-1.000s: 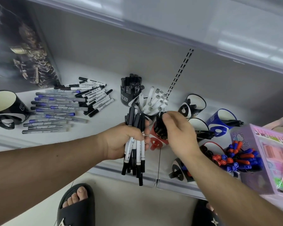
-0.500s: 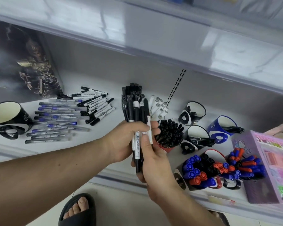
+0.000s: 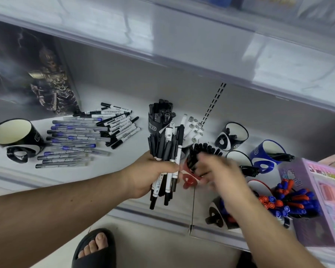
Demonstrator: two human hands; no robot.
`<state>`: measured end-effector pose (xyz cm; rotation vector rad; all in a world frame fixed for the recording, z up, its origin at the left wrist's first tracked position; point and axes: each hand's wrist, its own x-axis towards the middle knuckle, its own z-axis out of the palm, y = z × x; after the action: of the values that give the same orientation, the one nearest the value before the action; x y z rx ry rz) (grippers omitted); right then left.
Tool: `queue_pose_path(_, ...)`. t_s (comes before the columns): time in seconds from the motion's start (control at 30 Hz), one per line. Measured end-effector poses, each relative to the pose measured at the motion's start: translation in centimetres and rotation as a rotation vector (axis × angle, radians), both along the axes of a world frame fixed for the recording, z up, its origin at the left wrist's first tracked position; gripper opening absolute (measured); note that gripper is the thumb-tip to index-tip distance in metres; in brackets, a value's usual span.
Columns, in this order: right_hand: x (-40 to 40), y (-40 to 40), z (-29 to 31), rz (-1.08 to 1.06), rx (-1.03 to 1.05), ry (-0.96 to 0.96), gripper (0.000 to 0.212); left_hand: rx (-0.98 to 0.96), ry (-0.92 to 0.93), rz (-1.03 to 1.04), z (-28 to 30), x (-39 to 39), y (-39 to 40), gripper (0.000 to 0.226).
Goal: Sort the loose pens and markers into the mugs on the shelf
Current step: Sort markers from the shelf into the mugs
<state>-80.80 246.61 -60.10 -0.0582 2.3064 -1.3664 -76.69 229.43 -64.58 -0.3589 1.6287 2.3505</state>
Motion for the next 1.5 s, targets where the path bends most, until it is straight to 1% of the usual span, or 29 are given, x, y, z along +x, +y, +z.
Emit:
queue_pose_path(0.03,-0.9,0.3,0.3,-0.142,-0.100,0.068,0.021,-0.060,0.036,-0.021,0.0,0.1,-0.2,0.017)
queue_pose_path(0.07,-1.8,0.3,0.8,-0.204,-0.140,0.162,0.006,-0.126,0.071,-0.054,-0.1,0.1,-0.4,0.018)
queue_pose_path(0.1,-2.4,0.3,0.9,-0.163,-0.119,0.271,0.006,-0.187,0.089,-0.085,-0.3,0.1,-0.5,0.018)
queue_pose_path(0.13,-2.8,0.2,0.8,-0.066,-0.073,0.370,0.014,-0.238,0.095,-0.112,-0.4,0.1,-0.5,0.017)
queue_pose_path(0.2,-3.0,-0.6,0.5,0.154,0.088,0.475,0.028,-0.317,0.114,-0.163,-0.5,0.0,-0.3,0.017)
queue_pose_path(0.27,-3.0,-1.1,-0.5,0.309,0.255,0.471,0.036,-0.380,0.126,-0.199,-0.6,-0.2,-0.1,0.016)
queue_pose_path(0.3,-3.2,-1.2,-1.0,0.340,0.282,0.441,0.036,-0.411,0.121,-0.212,-0.7,-0.3,-0.1,0.016)
queue_pose_path(0.4,-3.2,-0.8,-1.5,0.340,0.209,0.396,0.018,-0.444,0.113,-0.256,-1.1,-0.3,-0.1,0.021)
queue_pose_path(0.5,-3.0,-0.3,-1.6,0.316,0.076,0.314,0.022,-0.466,0.096,-0.305,-1.5,-0.2,-0.1,0.027)
queue_pose_path(0.53,-2.9,-0.1,-1.6,0.330,0.065,0.295,0.020,-0.472,0.102,-0.316,-1.5,-0.1,-0.1,0.025)
queue_pose_path(0.6,-2.8,0.1,-1.9,0.360,0.085,0.322,0.023,-0.485,0.103,-0.335,-1.4,-0.1,0.1,0.020)
queue_pose_path(0.63,-2.8,0.2,-2.0,0.343,0.072,0.332,0.022,-0.493,0.097,-0.343,-1.4,-0.1,0.1,0.020)
queue_pose_path(0.67,-2.7,0.1,-2.1,0.302,0.012,0.313,0.019,-0.493,0.093,-0.346,-1.3,-0.1,0.2,0.021)
queue_pose_path(0.77,-2.5,-0.1,-1.9,0.075,-0.311,0.121,0.013,-0.477,0.097,-0.335,-1.1,-0.2,0.3,0.016)
queue_pose_path(0.8,-2.6,0.0,-1.8,-0.017,-0.391,0.085,0.013,-0.466,0.095,-0.338,-1.1,-0.3,0.4,0.015)
queue_pose_path(0.9,-3.7,0.7,-1.5,-0.294,-0.588,0.054,0.022,-0.452,0.075,-0.376,-1.3,-0.1,0.2,0.023)
queue_pose_path(0.97,-4.3,1.4,-1.3,-0.410,-0.726,0.012,0.024,-0.461,0.034,-0.381,-1.9,0.1,-0.2,0.015)
queue_pose_path(1.03,-4.5,2.1,-1.3,-0.453,-0.792,-0.003,0.024,-0.418,-0.023,-0.349,-2.1,0.4,-0.6,0.014)
queue_pose_path(1.07,-4.4,2.2,-1.3,-0.459,-0.812,-0.010,0.024,-0.367,-0.063,-0.308,-2.3,0.4,-0.7,0.016)
queue_pose_path(1.17,-3.9,2.5,-1.6,-0.439,-0.867,-0.070,0.026,-0.128,-0.185,-0.114,-2.1,0.0,-1.0,0.036)
queue_pose_path(1.23,-3.5,2.3,-1.7,-0.416,-0.870,-0.105,0.027,0.016,-0.219,-0.028,-1.6,-0.3,-1.1,0.032)
queue_pose_path(1.3,-3.2,2.1,-1.8,-0.383,-0.868,-0.114,0.027,0.106,-0.228,0.009,-1.3,-0.5,-1.1,0.023)
queue_pose_path(1.43,-2.7,1.8,-1.8,-0.330,-0.884,-0.074,0.027,0.180,-0.294,-0.056,-0.6,-0.2,-0.3,0.015)
queue_pose_path(1.47,-2.5,1.9,-1.9,-0.330,-0.888,-0.060,0.027,0.192,-0.301,-0.064,-0.3,0.0,0.0,0.007)
queue_pose_path(1.5,-2.4,1.9,-1.9,-0.333,-0.891,-0.050,0.027,0.203,-0.296,-0.063,-0.1,0.0,0.2,0.011)
